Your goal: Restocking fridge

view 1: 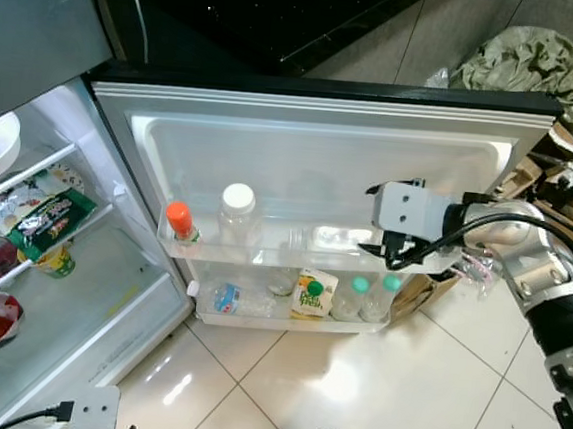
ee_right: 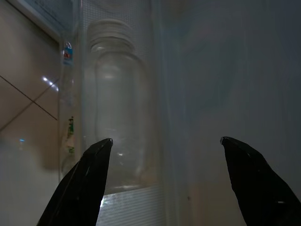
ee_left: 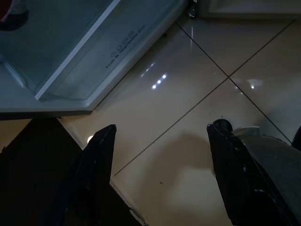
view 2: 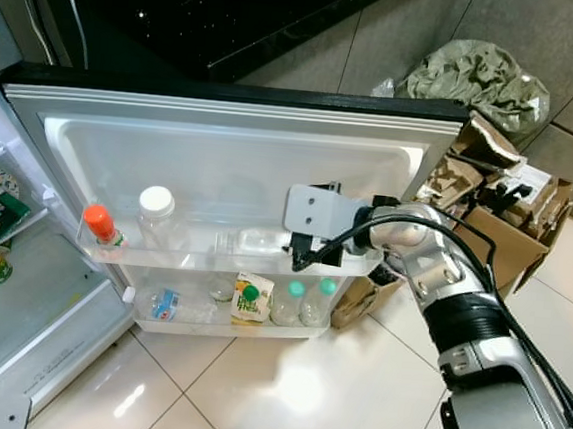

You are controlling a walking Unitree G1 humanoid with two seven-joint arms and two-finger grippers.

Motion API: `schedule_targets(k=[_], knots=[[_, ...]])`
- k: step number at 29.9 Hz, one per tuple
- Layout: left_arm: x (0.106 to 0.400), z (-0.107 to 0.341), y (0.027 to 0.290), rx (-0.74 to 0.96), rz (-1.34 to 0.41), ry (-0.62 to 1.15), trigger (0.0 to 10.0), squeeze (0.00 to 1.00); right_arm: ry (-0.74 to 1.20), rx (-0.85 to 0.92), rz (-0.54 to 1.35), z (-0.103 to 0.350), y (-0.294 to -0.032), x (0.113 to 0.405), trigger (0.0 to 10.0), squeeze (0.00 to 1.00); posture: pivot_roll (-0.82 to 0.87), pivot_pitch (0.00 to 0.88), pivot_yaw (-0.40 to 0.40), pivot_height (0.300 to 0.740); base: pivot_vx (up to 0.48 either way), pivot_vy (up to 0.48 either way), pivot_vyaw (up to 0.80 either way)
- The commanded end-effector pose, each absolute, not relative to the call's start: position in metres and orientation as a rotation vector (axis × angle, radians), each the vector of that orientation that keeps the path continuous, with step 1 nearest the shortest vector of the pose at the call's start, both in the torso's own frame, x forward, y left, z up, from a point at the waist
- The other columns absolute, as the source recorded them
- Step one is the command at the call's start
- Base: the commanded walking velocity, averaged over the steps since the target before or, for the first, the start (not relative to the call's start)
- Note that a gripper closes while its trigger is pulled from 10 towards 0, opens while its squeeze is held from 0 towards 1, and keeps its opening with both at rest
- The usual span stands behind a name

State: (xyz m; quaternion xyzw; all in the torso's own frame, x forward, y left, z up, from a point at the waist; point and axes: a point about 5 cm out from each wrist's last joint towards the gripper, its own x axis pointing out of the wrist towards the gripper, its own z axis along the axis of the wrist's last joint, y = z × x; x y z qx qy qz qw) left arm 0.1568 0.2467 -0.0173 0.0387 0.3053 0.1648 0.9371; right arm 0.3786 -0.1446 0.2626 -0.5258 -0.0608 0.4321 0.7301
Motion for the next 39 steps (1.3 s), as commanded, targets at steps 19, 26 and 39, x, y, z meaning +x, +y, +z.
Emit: schedule_targets(k=[19,26,39], knots=[[0.145,-0.027,0.248,0.098,0.343,0.678,10.0,0.00,-0.087,-1.478,0.905,0.235,-0.126,0.397,10.0,0.00,0.01,0.301,-0.016,0.710,0.000,0.000,0.00],[0.145,-0.028,0.249,0.100,0.339,0.680,10.0,0.00,0.020,-1.499,1.117,0.227,-0.126,0.389,10.0,0.00,0.01,0.305,-0.011,0.710,0.000,0.000,0.00],[0.146,-0.029,0.248,0.098,0.333,0.680,10.0,0.00,-0.142,-1.353,0.891,0.273,-0.123,0.403,10.0,0.00,0.00,0.305,-0.013,0.710,0.000,0.000,0.00]])
